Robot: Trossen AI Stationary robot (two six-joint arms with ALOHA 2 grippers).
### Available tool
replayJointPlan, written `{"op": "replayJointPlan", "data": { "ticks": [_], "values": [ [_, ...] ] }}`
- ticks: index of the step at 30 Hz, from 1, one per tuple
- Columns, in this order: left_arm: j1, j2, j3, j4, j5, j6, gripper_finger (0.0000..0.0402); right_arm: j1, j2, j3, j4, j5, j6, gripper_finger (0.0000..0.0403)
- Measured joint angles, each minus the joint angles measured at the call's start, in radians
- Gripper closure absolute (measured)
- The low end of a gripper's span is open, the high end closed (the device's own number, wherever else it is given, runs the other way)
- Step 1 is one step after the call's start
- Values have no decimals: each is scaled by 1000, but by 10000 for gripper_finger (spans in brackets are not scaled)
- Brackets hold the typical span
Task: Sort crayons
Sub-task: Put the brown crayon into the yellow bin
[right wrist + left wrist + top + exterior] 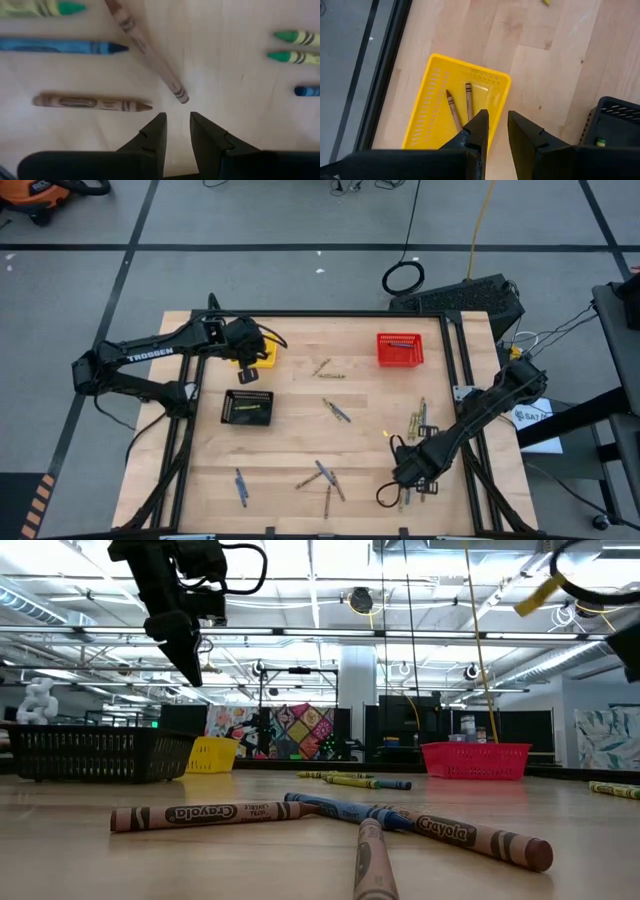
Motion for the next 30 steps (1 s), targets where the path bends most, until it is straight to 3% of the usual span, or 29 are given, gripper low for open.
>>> {"op": "replayJointPlan", "data": {
  "ticks": [14, 30],
  "values": [
    [0, 0, 0, 2, 43, -55, 334, 0, 0, -7, 123, 105, -79, 330],
    [0, 0, 0, 3, 53, -105, 334, 45, 0, -10, 151, 107, -107, 330]
  ]
}}
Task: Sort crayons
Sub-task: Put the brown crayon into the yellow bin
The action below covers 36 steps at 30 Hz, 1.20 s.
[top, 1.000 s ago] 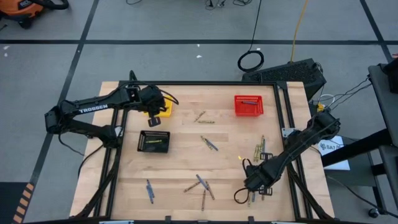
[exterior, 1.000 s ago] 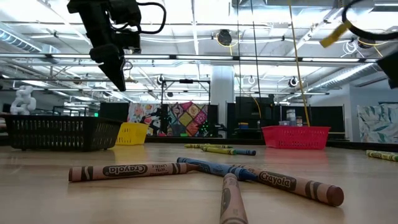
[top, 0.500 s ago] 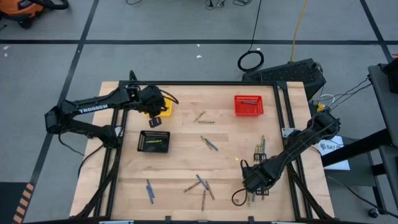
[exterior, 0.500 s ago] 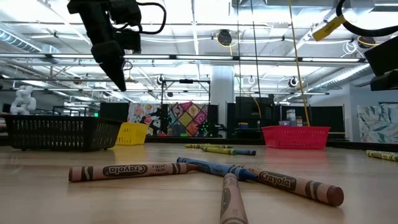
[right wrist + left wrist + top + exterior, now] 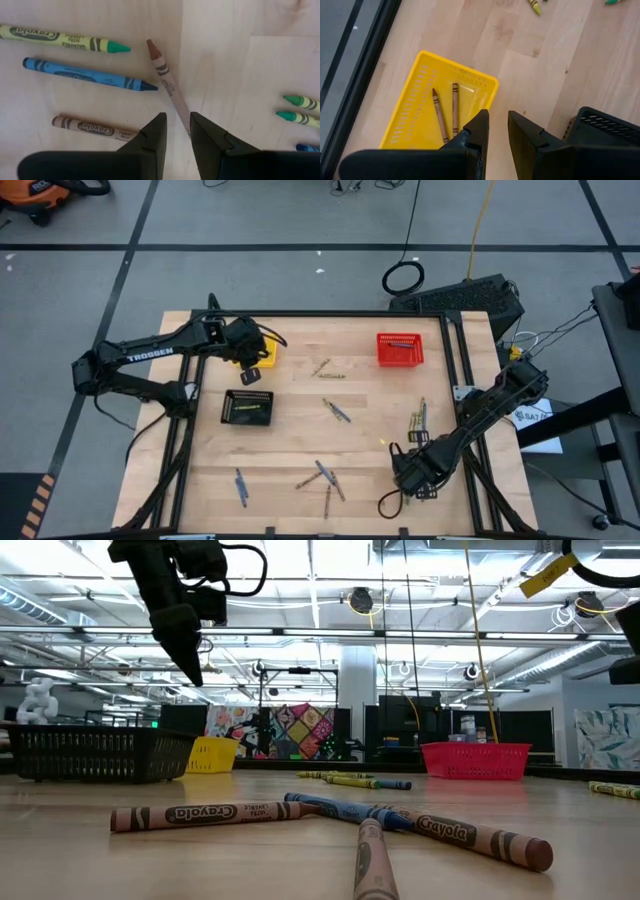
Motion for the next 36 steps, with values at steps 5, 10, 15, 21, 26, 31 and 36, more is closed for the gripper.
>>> {"op": "replayJointPlan", "data": {
  "ticks": [5, 10, 15, 21, 26, 31, 36],
  "values": [
    [0, 0, 0, 2, 0, 0, 334, 0, -1, -52, 60, 0, 9, 330],
    [0, 0, 0, 2, 0, 0, 334, 0, -1, -88, 75, -4, 29, 330],
    [0, 0, 0, 13, 0, 0, 334, 0, -3, -107, 100, -12, 25, 330],
    [0, 0, 0, 30, 0, 0, 334, -2, -6, -138, 159, -62, 32, 358],
    [0, 0, 0, 30, 0, 0, 334, -3, -4, -139, 160, -72, 42, 397],
    [0, 0, 0, 30, 0, 0, 334, -3, -3, -139, 161, -74, 72, 398],
    [0, 0, 0, 29, 0, 0, 334, -3, -3, -140, 162, -75, 83, 400]
  ]
}}
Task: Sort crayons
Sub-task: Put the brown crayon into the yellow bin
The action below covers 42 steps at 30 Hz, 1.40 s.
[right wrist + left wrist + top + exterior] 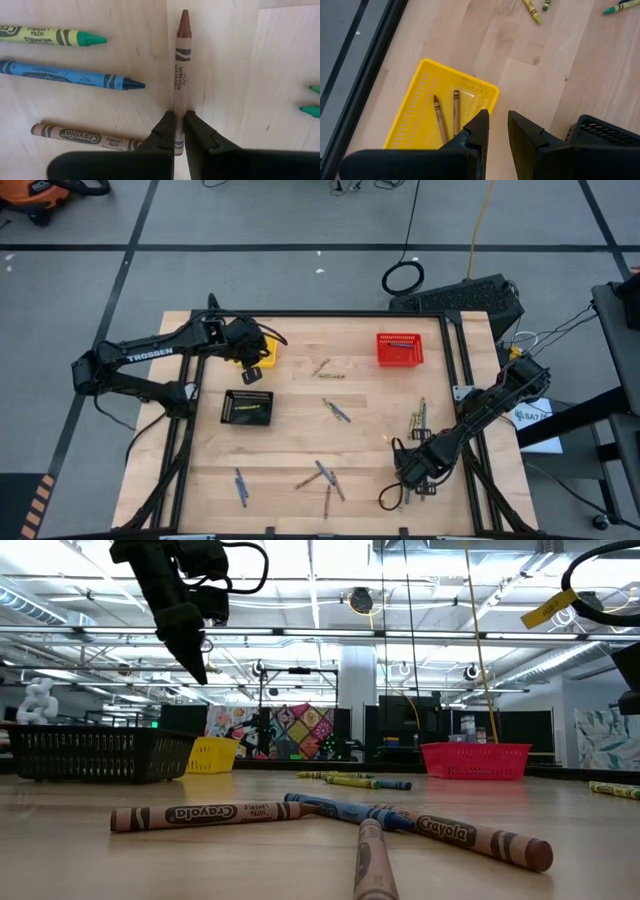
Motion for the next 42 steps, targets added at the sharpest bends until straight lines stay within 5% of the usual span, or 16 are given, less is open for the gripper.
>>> {"op": "replayJointPlan", "data": {
  "ticks": [23, 42],
  "values": [
    [0, 0, 0, -1, 0, -1, 334, -3, -9, 62, -26, 85, 78, 403],
    [0, 0, 0, 16, 33, 8, 334, -172, -156, 71, 4, 477, 38, 403]
  ]
}}
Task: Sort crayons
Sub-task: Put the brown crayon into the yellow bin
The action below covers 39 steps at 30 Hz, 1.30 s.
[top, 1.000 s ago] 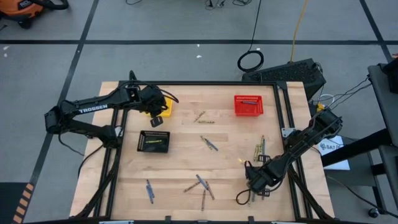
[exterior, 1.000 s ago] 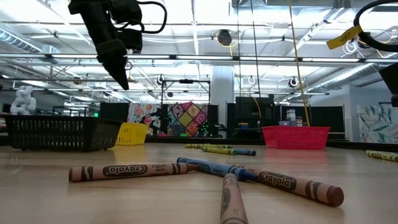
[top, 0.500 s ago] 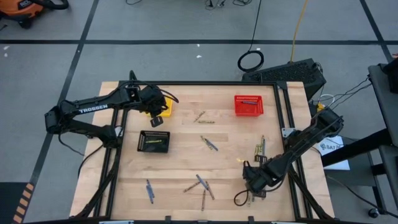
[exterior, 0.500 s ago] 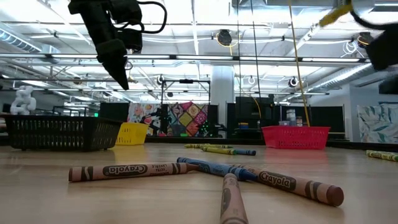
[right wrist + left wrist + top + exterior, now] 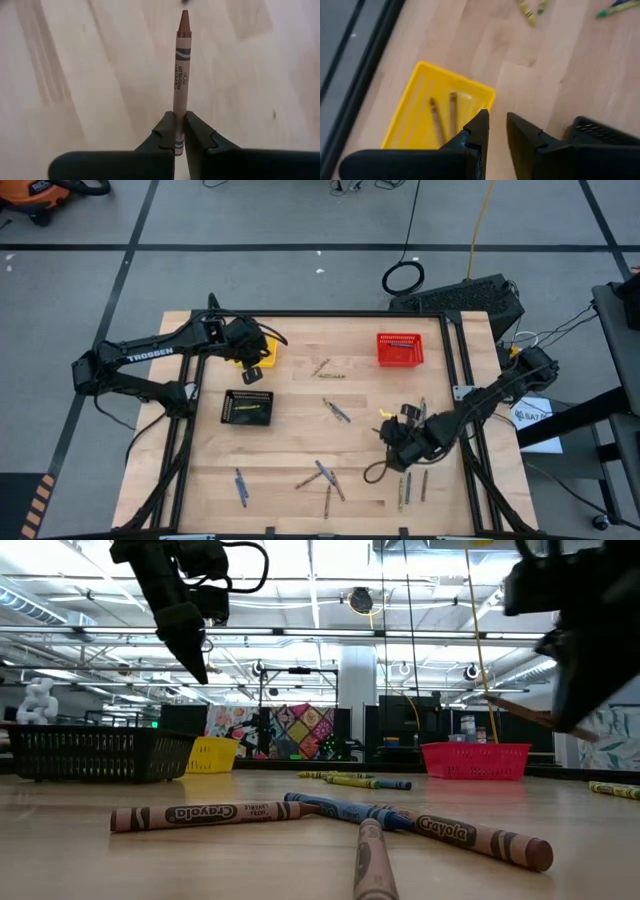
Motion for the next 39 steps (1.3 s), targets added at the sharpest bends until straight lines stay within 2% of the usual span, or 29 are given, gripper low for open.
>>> {"op": "replayJointPlan", "data": {
  "ticks": [6, 15, 25, 33, 39],
  "values": [
    [-1, 0, 0, 139, 190, 2, 334, -81, 0, 0, 135, 90, -140, 403],
    [-34, 0, 0, 312, 368, 45, 334, -185, 0, 0, 421, 256, -409, 403],
    [-137, 0, -1, 413, 393, 54, 334, -297, -1, 0, 763, 249, -703, 403],
    [-190, 26, -74, 658, 393, -59, 334, -313, -1, 1, 1001, 247, -894, 403],
    [-219, 112, -96, 802, 392, -61, 334, -315, -1, 2, 1065, 246, -929, 403]
  ]
}}
